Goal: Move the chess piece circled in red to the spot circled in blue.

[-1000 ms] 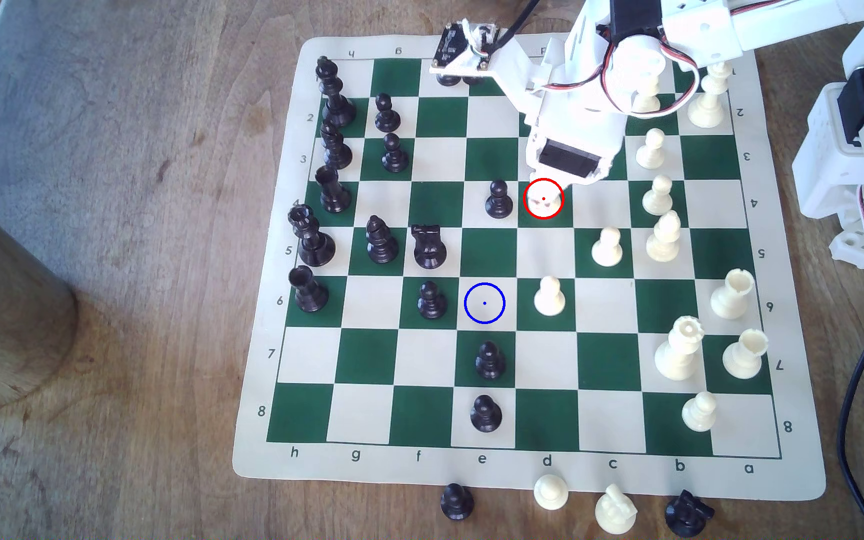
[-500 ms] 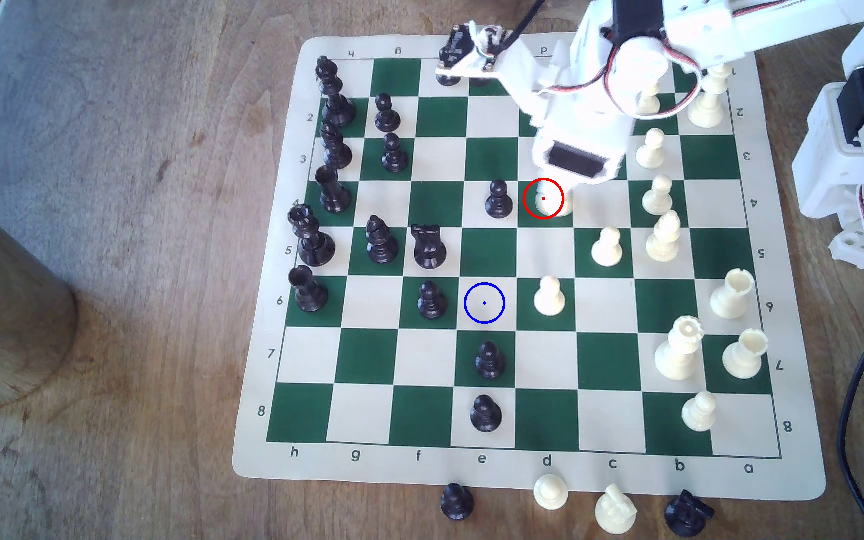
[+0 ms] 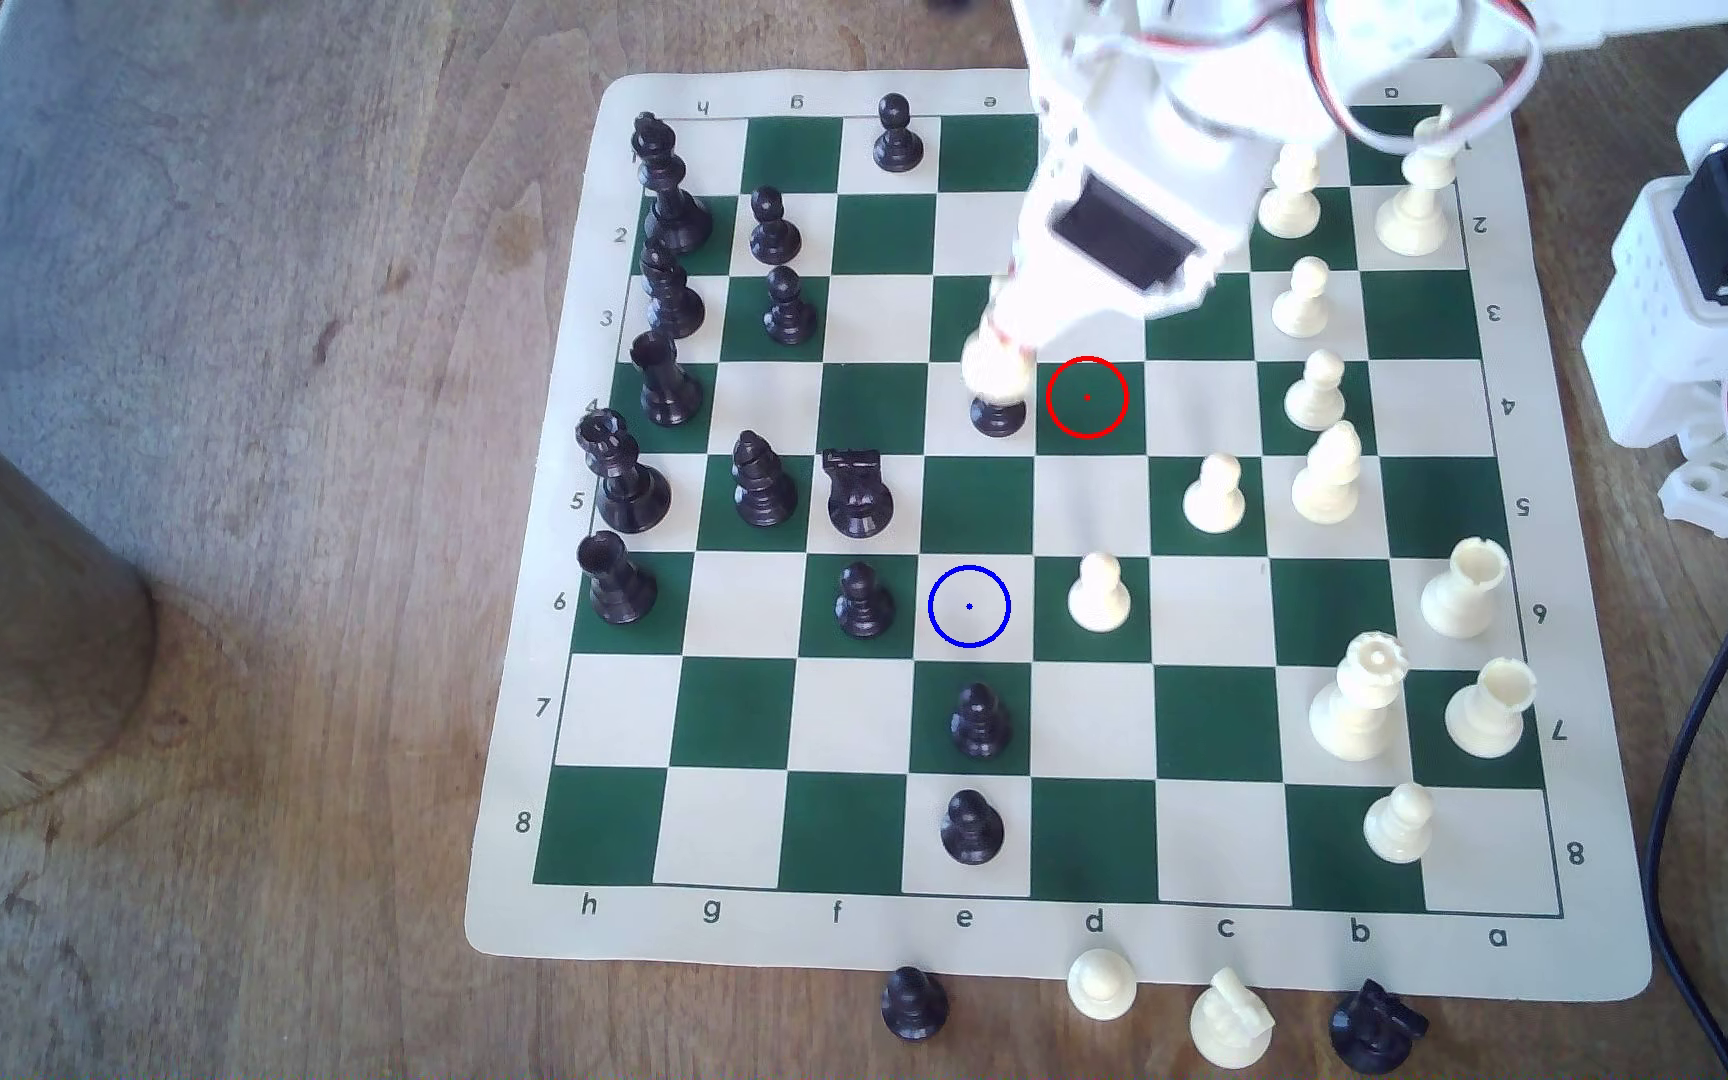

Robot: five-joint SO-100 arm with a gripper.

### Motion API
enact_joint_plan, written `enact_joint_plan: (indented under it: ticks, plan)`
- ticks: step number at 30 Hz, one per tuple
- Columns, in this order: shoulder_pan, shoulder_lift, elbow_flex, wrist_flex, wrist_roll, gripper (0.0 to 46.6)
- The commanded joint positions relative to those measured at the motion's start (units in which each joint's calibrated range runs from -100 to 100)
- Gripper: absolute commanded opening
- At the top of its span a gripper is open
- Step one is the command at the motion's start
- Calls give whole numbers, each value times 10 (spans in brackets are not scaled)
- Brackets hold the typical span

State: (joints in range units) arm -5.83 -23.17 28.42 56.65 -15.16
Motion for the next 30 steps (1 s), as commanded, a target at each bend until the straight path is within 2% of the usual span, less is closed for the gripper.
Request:
enact_joint_plan:
  ticks: [1,8,20,30]
  plan:
    - [-61,32,-59,-10,-14,4]
    - [-84,94,-76,-61,-19,4]
    - [-73,217,-139,-68,-17,4]
    - [-80,248,-153,-72,-16,4]
